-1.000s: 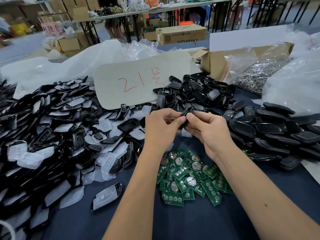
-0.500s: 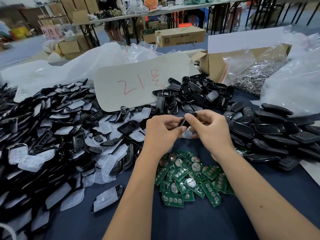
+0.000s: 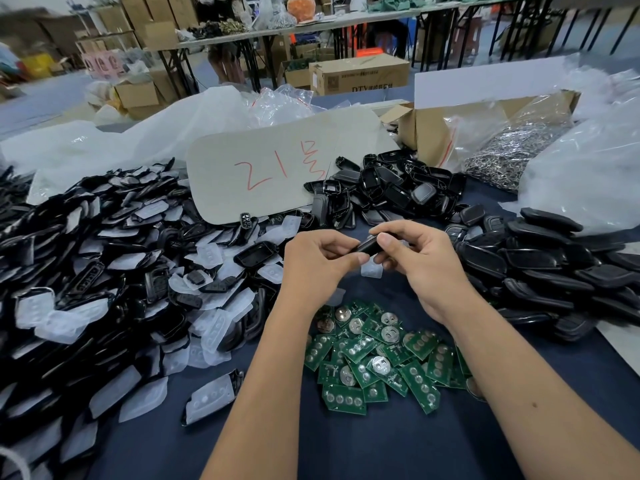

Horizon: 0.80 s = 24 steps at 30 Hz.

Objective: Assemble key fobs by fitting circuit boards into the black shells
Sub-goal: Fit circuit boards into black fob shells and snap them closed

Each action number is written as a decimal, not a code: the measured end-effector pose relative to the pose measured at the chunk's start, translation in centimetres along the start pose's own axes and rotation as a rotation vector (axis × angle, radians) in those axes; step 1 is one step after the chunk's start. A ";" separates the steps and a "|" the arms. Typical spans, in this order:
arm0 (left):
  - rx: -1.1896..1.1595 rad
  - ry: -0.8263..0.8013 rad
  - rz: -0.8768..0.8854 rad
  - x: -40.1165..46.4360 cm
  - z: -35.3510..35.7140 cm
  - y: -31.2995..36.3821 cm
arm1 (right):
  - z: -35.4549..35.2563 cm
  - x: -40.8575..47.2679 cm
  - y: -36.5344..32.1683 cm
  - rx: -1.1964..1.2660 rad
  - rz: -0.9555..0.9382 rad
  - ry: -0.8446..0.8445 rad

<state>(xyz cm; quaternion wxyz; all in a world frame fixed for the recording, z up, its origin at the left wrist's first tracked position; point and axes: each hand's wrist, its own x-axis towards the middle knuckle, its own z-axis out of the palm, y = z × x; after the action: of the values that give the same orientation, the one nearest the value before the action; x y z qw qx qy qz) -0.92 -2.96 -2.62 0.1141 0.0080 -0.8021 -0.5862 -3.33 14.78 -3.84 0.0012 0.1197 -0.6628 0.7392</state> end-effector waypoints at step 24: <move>-0.133 -0.080 -0.001 -0.3 -0.3 0.2 | -0.1 0.1 -0.5 0.230 0.140 -0.019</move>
<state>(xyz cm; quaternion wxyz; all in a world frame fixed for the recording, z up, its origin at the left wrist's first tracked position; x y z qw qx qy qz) -0.55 -3.11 -2.36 0.0820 -0.0226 -0.7651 -0.6382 -3.38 14.95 -3.38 -0.0706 0.0795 -0.5803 0.8074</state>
